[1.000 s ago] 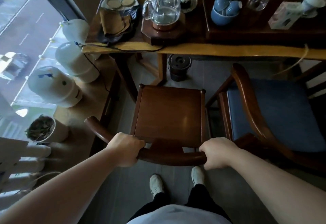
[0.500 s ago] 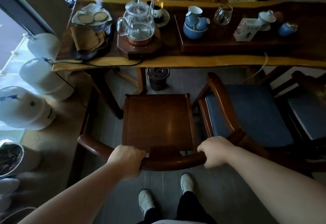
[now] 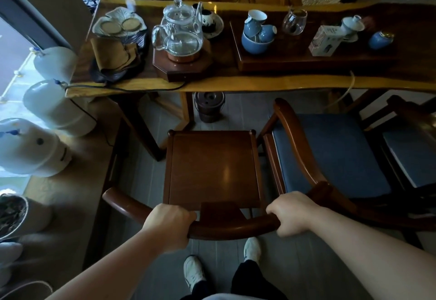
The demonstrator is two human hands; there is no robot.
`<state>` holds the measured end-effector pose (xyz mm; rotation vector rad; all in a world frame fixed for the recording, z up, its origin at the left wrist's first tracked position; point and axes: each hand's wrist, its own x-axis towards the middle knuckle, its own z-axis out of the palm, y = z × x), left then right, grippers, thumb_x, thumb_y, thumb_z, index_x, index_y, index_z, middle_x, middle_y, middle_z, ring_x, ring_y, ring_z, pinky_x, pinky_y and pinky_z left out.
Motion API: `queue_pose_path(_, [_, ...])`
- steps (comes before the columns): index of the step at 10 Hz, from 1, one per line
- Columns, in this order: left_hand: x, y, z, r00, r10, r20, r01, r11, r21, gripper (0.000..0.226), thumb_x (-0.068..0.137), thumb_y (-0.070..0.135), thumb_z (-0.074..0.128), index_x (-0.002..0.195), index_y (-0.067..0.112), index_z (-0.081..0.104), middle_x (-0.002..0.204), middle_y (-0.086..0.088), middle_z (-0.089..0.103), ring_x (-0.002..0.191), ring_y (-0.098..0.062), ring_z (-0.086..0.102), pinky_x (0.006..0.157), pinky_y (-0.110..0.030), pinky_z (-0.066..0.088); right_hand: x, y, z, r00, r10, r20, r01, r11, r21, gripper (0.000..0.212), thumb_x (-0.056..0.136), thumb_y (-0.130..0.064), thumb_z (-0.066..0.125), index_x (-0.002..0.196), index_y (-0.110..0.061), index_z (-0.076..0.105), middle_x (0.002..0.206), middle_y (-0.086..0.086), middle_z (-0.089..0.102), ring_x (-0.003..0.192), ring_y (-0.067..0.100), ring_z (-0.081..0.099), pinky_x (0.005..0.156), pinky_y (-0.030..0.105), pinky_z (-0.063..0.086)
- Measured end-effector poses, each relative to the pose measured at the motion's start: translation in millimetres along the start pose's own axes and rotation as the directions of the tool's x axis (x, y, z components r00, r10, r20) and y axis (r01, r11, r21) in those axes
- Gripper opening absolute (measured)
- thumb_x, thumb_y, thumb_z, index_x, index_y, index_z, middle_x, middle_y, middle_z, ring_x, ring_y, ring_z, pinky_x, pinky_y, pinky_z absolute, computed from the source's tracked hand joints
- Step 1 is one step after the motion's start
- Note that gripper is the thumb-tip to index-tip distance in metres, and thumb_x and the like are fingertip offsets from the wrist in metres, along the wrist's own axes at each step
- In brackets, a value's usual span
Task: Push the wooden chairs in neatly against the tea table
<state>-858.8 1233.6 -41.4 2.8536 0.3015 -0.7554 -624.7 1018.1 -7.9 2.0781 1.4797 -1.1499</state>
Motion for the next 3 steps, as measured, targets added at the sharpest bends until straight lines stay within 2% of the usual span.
queue_pose_path(1, [3, 12, -5, 0.999, 0.001, 0.032, -0.001, 1.0, 0.006, 0.011, 0.069, 0.028, 0.047, 0.078, 0.035, 0.046, 0.057, 0.01, 0.044, 0.053, -0.014, 0.047, 0.05, -0.029, 0.036, -6, 9, -4, 1.0, 0.004, -0.006, -0.004, 1.0, -0.022, 0.012, 0.072, -0.033, 0.066, 0.081, -0.031, 0.059, 0.074, -0.007, 0.061, 0.069, 0.009, 0.057, 0.062, 0.03, 0.044])
queue_pose_path(2, [1, 16, -7, 0.998, -0.012, 0.056, 0.011, 1.0, 0.015, 0.012, 0.069, 0.03, 0.046, 0.08, 0.033, 0.048, 0.06, 0.01, 0.049, 0.056, -0.014, 0.051, 0.053, -0.029, 0.042, -7, 10, 2, 1.0, -0.008, -0.025, 0.007, 0.999, -0.031, 0.013, 0.073, -0.033, 0.066, 0.084, -0.03, 0.062, 0.075, -0.006, 0.062, 0.07, 0.01, 0.058, 0.062, 0.03, 0.043])
queue_pose_path(3, [0, 16, -16, 0.997, -0.001, 0.072, 0.003, 1.0, -0.03, 0.022, 0.072, 0.039, 0.049, 0.092, 0.032, 0.055, 0.072, 0.011, 0.057, 0.066, -0.012, 0.058, 0.064, -0.031, 0.052, -7, 13, 0, 0.998, -0.03, -0.063, 0.03, 1.0, -0.005, 0.018, 0.076, -0.041, 0.068, 0.089, -0.032, 0.059, 0.08, -0.008, 0.061, 0.074, 0.01, 0.058, 0.065, 0.031, 0.045])
